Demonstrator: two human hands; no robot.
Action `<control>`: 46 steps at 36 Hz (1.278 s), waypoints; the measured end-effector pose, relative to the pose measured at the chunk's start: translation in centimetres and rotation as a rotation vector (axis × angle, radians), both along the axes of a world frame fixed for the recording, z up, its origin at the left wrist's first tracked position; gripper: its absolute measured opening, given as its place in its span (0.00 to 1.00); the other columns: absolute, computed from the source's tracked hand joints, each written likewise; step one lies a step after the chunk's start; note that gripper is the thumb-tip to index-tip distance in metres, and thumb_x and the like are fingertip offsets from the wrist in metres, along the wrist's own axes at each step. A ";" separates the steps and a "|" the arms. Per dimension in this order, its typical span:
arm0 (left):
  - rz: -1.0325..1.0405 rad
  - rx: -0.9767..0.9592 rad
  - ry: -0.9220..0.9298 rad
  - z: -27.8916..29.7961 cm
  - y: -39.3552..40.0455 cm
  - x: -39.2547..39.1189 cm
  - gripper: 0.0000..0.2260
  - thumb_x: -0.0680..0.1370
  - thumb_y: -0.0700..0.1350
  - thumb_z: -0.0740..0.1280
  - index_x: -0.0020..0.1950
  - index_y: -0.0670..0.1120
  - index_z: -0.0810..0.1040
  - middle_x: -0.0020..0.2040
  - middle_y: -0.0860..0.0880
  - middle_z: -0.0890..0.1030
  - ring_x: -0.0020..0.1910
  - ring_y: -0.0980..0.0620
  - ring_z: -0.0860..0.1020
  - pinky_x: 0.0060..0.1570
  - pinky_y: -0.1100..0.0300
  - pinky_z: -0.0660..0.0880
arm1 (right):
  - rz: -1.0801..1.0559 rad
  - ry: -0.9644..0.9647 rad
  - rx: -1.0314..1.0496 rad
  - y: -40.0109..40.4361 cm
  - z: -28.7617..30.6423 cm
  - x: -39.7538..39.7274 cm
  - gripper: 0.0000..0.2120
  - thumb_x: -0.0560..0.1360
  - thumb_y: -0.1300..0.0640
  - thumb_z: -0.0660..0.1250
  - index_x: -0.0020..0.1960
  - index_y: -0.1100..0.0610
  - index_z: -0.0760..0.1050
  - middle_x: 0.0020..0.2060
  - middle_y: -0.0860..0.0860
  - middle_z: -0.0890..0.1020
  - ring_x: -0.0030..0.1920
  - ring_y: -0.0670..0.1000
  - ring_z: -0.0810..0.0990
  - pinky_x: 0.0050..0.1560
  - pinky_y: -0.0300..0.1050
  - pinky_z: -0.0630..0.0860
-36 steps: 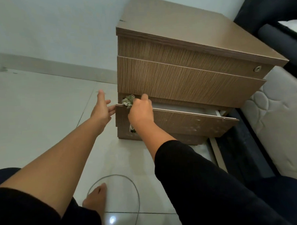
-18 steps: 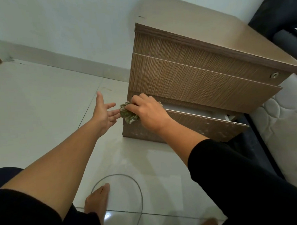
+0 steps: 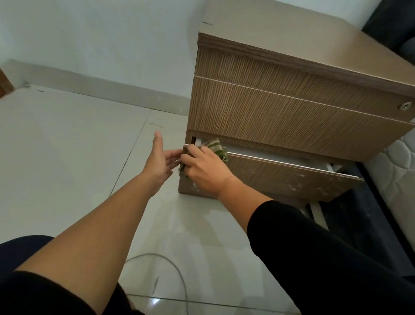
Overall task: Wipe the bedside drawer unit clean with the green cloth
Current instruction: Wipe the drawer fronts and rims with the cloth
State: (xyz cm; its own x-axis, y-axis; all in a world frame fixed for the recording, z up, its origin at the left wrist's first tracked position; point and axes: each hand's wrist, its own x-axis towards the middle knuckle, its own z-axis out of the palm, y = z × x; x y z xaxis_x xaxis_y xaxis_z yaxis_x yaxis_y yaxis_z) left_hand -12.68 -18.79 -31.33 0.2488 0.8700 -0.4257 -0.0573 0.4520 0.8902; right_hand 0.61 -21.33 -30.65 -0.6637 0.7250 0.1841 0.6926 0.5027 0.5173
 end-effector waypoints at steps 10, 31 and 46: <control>0.089 0.153 0.154 -0.9 0.7 1.4 0.34 0.77 0.66 0.41 0.67 0.48 0.74 0.69 0.49 0.72 0.70 0.51 0.68 0.73 0.46 0.57 | 0.162 -0.050 0.084 1.8 1.0 6.7 0.09 0.68 0.57 0.64 0.30 0.53 0.80 0.35 0.48 0.78 0.44 0.53 0.64 0.39 0.45 0.68; 0.211 0.183 0.021 -1.9 1.3 2.5 0.28 0.78 0.64 0.49 0.59 0.48 0.80 0.60 0.48 0.80 0.59 0.51 0.78 0.67 0.52 0.68 | 0.310 0.133 0.195 4.8 0.0 3.1 0.15 0.70 0.61 0.57 0.34 0.57 0.81 0.45 0.51 0.74 0.47 0.53 0.66 0.37 0.45 0.70; 0.253 0.423 0.415 0.1 -0.8 4.3 0.17 0.82 0.55 0.51 0.47 0.49 0.76 0.43 0.53 0.76 0.47 0.53 0.72 0.44 0.65 0.67 | 0.265 0.175 0.162 4.6 0.4 3.4 0.16 0.68 0.62 0.56 0.32 0.57 0.82 0.38 0.49 0.81 0.45 0.53 0.65 0.33 0.43 0.71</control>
State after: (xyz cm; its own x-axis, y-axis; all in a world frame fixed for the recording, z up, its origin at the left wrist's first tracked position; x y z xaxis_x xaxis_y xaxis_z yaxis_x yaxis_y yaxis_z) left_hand -8.43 -19.57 -31.20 -0.0981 0.9939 -0.0499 0.2714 0.0749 0.9595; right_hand 3.98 -16.71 -30.24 -0.7729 0.4843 0.4101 0.6345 0.5980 0.4897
